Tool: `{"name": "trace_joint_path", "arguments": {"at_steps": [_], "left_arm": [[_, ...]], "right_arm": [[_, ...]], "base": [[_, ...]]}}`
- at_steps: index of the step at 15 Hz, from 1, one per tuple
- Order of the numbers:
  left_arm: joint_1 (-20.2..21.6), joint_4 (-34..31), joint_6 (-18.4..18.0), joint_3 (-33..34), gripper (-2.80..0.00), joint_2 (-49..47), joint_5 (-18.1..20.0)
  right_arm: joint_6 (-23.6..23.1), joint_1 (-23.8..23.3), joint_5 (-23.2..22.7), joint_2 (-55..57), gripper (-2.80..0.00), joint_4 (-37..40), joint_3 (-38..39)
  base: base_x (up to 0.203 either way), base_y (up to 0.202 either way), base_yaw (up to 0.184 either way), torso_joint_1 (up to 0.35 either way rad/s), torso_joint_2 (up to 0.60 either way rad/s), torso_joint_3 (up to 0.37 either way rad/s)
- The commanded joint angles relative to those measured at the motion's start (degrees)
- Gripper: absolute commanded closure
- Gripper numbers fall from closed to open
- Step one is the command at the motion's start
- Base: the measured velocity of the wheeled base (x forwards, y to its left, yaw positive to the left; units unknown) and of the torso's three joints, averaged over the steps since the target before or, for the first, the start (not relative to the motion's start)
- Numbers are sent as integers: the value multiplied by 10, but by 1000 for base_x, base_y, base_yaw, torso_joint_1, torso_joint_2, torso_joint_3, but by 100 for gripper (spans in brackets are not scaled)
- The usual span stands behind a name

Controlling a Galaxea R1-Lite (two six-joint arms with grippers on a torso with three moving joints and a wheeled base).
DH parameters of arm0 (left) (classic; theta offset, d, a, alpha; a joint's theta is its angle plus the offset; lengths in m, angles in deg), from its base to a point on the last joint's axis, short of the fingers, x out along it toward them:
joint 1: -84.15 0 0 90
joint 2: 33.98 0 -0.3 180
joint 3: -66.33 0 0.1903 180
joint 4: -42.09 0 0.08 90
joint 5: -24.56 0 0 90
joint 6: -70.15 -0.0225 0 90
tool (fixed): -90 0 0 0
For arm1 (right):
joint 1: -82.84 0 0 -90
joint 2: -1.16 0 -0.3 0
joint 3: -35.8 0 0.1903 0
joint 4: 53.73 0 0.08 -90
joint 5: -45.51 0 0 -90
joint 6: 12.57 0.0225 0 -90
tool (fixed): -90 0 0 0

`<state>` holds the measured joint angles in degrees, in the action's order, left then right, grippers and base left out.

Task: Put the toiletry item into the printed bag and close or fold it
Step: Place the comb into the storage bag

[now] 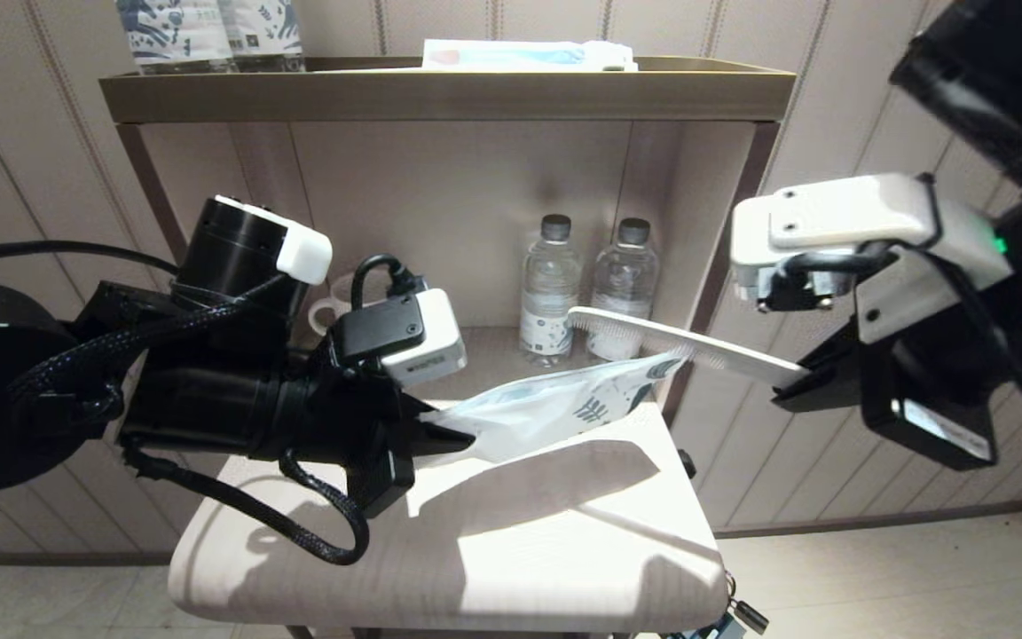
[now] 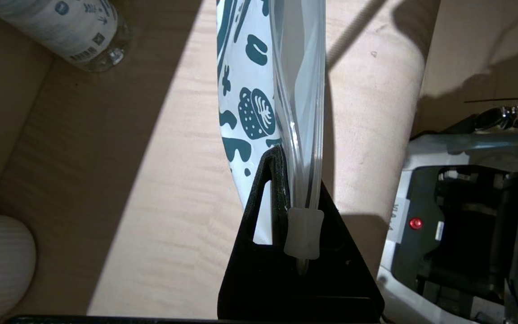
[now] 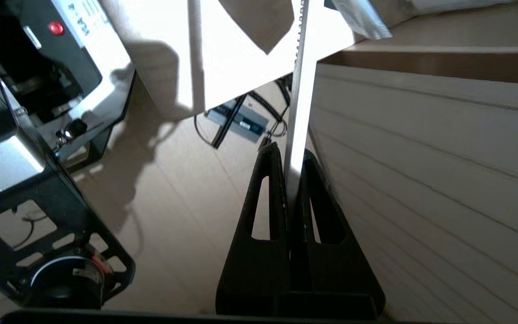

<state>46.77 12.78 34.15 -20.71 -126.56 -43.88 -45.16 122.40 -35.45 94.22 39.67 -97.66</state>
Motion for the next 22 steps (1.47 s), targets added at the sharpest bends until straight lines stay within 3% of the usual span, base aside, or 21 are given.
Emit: {"name": "trace_joint_path", "arguments": {"at_steps": [1,3,5,7,9,10,12,16,22], "left_arm": [[1,0,-1,12,0,6,6],[5,-2,5,14,0,2,24],[16,-7,10,16,0,0,67],[24,-59,15,3,0,1,117],[28,-149,6,-36,0,-1,154],[30,-206,-17,-61,0,-9,162],[38,-296,-99,-91,0,-32,169],[39,-300,-111,-89,0,-28,168],[40,-266,-126,-71,0,-32,168]], "right_arm": [[-7,-12,0,32,0,10,-3],[-11,-9,-4,7,0,19,-1],[-17,14,-6,-20,0,37,-1],[-30,31,-6,-34,0,56,-3],[-43,53,-1,-39,0,85,-7],[-48,58,1,-39,0,89,-7],[-49,69,2,-38,0,113,-7],[-49,71,2,-39,0,159,-3],[-45,121,-24,-53,0,199,0]], "base": [[0,0,0,0,0,0],[0,0,0,0,0,0],[0,0,0,0,0,0],[0,0,0,0,0,0],[0,0,0,0,0,0],[0,0,0,0,0,0],[0,0,0,0,0,0],[0,0,0,0,0,0],[0,0,0,0,0,0]]}}
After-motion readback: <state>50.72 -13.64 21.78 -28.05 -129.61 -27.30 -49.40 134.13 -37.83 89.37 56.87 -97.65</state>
